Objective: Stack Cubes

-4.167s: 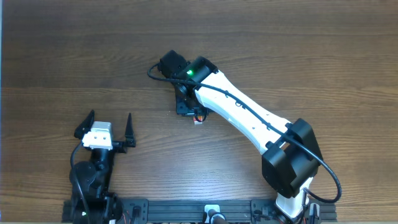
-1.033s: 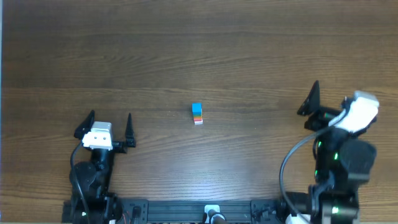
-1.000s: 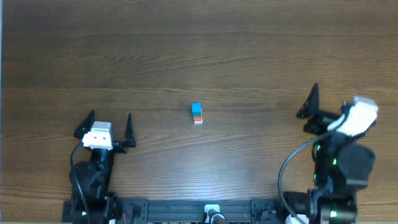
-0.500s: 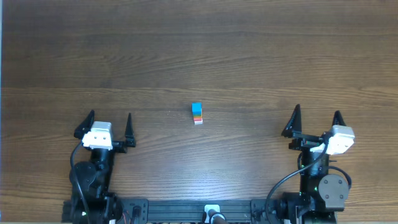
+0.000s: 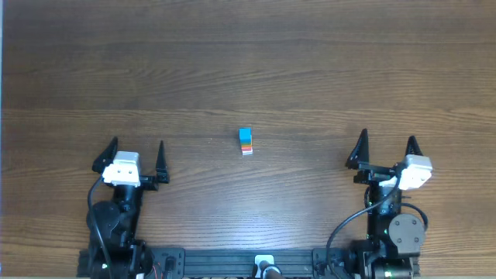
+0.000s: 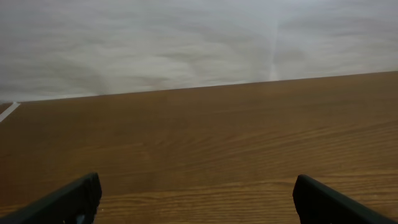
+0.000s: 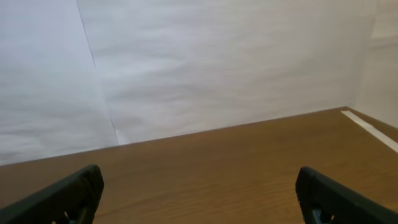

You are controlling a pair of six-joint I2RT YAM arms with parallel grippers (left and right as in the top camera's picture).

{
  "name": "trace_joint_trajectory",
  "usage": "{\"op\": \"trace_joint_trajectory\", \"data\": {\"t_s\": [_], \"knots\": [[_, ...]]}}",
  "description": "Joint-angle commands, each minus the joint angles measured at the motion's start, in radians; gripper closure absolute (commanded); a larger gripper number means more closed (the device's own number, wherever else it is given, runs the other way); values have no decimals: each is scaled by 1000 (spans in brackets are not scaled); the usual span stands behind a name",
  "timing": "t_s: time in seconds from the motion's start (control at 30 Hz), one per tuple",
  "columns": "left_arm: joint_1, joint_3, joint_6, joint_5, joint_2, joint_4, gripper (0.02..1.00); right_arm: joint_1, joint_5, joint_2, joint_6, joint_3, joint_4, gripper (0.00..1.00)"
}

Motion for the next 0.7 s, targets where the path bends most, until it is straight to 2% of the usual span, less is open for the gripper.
{"op": "trace_joint_trajectory", "data": {"t_s": [0.03,0.4,0.53,0.63,0.7], "knots": [[5,-4,10,13,-6,-4,18,6,58,-10,6,-51,17,7],[5,-4,10,13,-6,-4,18,-10,57,-10,7,-124,120,7],[5,-4,10,13,-6,-3,18,-69,11,-10,43,-124,114,9],[5,-4,10,13,-6,-4,18,-39,15,-10,43,-124,22,7],[5,-4,10,13,-6,-4,20,-34,-36,-10,89,-124,-62,9]]}}
